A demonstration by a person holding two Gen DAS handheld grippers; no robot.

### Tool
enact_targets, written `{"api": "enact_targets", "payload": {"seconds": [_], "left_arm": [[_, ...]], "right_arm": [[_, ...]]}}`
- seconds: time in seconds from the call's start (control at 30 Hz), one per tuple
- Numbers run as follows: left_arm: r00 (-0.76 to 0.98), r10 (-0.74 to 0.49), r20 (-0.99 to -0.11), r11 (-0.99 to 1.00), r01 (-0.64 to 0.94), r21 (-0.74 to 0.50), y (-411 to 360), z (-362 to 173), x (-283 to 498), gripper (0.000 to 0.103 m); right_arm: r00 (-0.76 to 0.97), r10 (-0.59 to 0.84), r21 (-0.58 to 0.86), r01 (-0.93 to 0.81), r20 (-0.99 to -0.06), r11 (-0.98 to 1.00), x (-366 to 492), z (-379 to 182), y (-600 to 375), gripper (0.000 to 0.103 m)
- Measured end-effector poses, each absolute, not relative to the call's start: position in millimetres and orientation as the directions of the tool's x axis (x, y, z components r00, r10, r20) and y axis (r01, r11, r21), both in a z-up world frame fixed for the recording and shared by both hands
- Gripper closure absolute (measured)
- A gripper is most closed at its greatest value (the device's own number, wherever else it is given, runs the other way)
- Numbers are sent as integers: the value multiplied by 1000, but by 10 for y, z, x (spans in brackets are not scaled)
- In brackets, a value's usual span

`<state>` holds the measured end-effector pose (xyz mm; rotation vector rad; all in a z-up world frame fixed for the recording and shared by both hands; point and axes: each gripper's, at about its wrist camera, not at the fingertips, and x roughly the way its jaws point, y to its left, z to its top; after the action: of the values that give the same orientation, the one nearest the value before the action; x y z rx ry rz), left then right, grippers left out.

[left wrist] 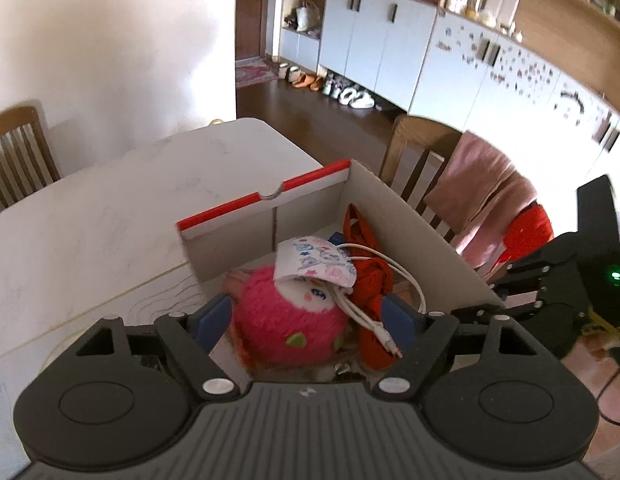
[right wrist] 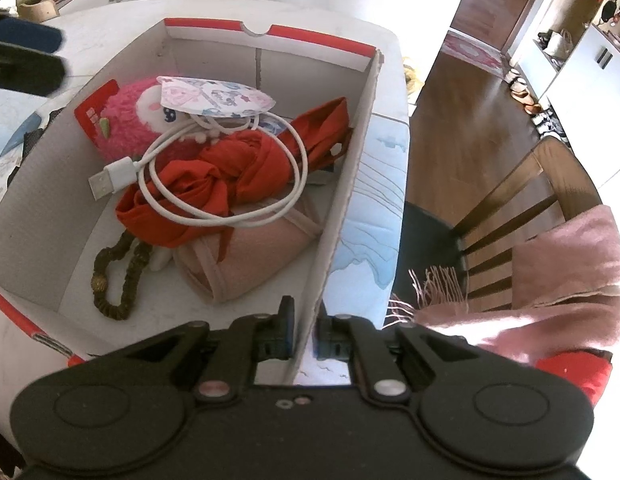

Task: Organize objects
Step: 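Withdraw the left tool from the box toward the black glove, then close the left gripper on the black dotted glove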

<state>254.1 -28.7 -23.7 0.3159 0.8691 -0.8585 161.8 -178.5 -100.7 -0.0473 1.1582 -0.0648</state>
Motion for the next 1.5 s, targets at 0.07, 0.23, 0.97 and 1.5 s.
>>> {"api": "enact_targets", "payload": {"seconds": [0.07, 0.23, 0.97, 1.5], "left_arm": [[353, -538, -766, 645, 757, -104, -138, -197, 2553, 19], [378, -548, -746, 686, 713, -143, 303, -147, 2621, 18], [443, -316, -839, 862, 503, -59, 1303, -1043, 3063, 0], [412, -178, -894, 865, 498, 57, 1194, -1602, 3507, 0]], "right_arm": [[395, -76, -69, 33, -915, 997, 1617, -1005, -1785, 96], [387, -77, -62, 50, -919, 997, 1617, -997, -1786, 96], [338, -120, -96, 88, -933, 992, 1665, -1046, -1726, 95], [317, -134, -105, 105, -939, 989, 1699, -1097, -1730, 95]]}}
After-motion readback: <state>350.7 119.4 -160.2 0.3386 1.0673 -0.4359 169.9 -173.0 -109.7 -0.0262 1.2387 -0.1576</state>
